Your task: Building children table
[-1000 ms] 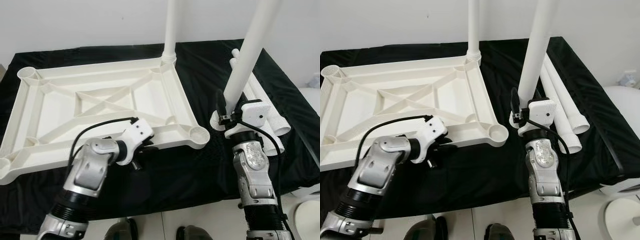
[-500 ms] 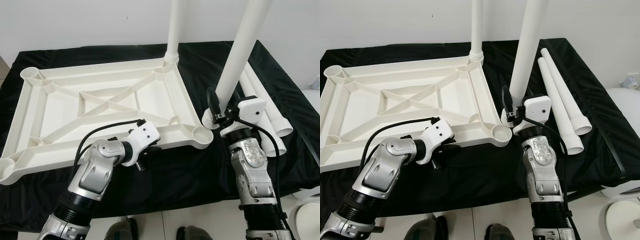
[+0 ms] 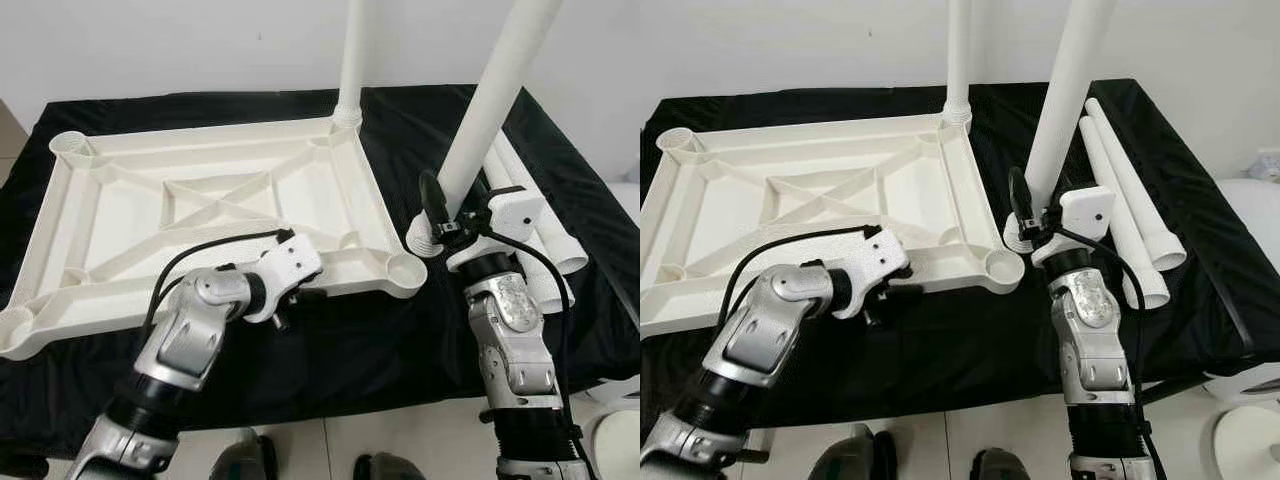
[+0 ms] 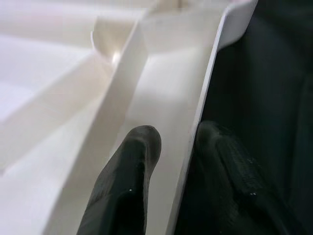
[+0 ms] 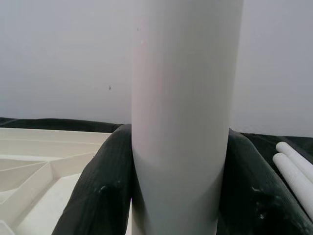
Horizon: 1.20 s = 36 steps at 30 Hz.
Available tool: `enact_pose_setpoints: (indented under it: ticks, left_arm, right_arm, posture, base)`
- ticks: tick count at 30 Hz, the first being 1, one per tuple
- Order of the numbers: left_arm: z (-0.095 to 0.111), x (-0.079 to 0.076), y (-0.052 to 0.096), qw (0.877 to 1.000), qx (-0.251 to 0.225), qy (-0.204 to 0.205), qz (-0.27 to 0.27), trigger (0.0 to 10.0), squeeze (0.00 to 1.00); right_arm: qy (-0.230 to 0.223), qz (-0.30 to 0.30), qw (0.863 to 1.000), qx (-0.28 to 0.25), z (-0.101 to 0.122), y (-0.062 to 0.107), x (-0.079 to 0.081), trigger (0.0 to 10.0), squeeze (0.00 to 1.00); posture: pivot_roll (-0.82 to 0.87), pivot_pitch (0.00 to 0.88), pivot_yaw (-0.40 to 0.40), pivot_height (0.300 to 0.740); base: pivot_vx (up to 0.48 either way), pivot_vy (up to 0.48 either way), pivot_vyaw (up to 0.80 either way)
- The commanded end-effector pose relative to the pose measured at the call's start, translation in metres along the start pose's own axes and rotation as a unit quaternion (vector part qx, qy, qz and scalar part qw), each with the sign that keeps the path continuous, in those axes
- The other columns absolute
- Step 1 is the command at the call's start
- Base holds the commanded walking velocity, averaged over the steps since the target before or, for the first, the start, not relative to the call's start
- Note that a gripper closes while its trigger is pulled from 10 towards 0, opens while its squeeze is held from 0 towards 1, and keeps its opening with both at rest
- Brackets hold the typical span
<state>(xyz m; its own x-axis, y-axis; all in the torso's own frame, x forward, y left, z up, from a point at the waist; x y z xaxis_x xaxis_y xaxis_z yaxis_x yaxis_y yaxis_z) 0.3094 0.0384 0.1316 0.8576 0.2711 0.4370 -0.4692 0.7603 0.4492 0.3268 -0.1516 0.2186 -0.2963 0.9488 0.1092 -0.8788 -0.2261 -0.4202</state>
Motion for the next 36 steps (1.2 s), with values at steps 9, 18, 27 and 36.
enact_pose_setpoints:
  ticks: [9,18,27,36]
  left_arm:
    - [0.013,0.006,-0.015,1.000,-0.015,-0.006,0.024,10.0,0.00]
    - [0.010,-0.006,-0.024,1.000,-0.017,0.009,0.006,10.0,0.00]
    - [0.001,-0.002,-0.031,1.000,0.008,0.017,0.020,10.0,0.00]
    - [-0.006,0.001,-0.032,0.999,0.025,0.028,0.033,10.0,0.00]
  right_arm:
    - [0.005,0.003,1.000,-0.008,0.008,-0.003,-0.002,10.0,0.00]
    - [0.009,-0.003,1.000,-0.006,0.008,0.000,-0.004,10.0,0.00]
    - [0.012,-0.008,1.000,-0.008,0.009,0.001,-0.005,10.0,0.00]
    - [0.011,-0.005,1.000,-0.006,0.009,0.000,-0.004,10.0,0.00]
  posture:
    - [0.00,0.078,0.018,0.740]
    - [0.00,0.083,0.026,0.740]
    - [-0.01,0.084,0.026,0.740]
    - [0.00,0.083,0.025,0.740]
  base:
    - [0.000,0.000,0.00]
    - [0.000,0.000,0.00]
    - [0.000,0.000,0.00]
    - [0.000,0.000,0.00]
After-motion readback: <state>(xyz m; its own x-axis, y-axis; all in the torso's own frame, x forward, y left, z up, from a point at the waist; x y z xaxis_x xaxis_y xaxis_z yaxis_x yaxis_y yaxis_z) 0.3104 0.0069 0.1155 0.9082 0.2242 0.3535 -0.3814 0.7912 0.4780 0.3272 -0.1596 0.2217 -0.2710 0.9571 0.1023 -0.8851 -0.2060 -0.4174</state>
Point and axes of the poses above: a point about 5 cm out from each wrist's last joint towards the gripper, its own y axis pointing back from the gripper into the wrist, its own z axis along the axis of the wrist's last joint, x = y × z, the point moved 5 cm from there along -y, pointing out of the wrist towards the gripper, and after that the axes turned 11 degrees about -y, right-handed, at the moved point
